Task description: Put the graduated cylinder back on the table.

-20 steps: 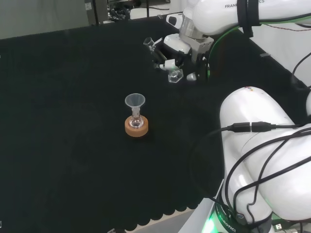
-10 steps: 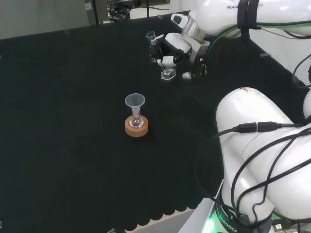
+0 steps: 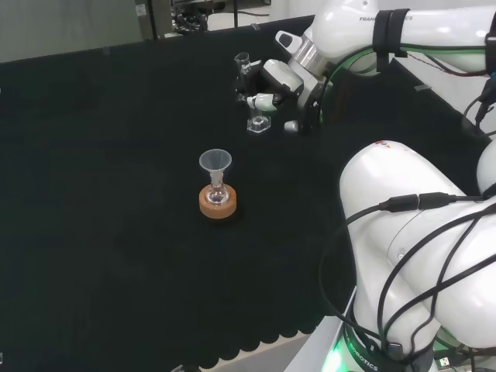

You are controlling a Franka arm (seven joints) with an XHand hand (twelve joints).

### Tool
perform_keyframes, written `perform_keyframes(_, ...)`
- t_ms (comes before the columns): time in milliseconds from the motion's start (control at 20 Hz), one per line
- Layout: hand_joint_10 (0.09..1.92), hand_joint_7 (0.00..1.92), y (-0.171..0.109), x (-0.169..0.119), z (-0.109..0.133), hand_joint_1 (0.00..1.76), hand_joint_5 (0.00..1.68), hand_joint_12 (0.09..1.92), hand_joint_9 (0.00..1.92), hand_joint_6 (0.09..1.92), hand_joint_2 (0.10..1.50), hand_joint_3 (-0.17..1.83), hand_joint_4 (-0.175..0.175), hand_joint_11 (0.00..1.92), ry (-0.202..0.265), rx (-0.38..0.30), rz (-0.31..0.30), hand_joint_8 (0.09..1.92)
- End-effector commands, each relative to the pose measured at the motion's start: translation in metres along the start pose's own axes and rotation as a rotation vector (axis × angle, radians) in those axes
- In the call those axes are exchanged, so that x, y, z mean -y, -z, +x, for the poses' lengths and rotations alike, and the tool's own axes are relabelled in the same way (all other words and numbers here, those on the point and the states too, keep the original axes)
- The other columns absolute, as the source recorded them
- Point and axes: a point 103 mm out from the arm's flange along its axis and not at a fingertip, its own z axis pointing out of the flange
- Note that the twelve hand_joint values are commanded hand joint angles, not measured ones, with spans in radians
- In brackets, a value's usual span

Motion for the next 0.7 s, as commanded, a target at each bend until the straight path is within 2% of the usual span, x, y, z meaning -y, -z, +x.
perform_keyframes(50, 0.09, 1.17, -0.020, -0.005, -0.007, 1.14, 0.92, 0.76, 1.39, 1.13, 1.06, 0.20, -0.175, 1.19, -0.004, -0.048, -0.026, 0.36)
perform_keyframes(250, 0.09, 1.17, -0.027, -0.004, -0.012, 1.14, 0.92, 0.76, 1.39, 1.13, 1.06, 0.21, -0.175, 1.19, -0.018, -0.081, -0.045, 0.36)
perform_keyframes(700, 0.09, 1.15, -0.037, -0.003, -0.024, 1.14, 0.91, 0.77, 1.38, 1.14, 1.06, 0.21, -0.175, 1.18, -0.047, -0.105, -0.042, 0.37)
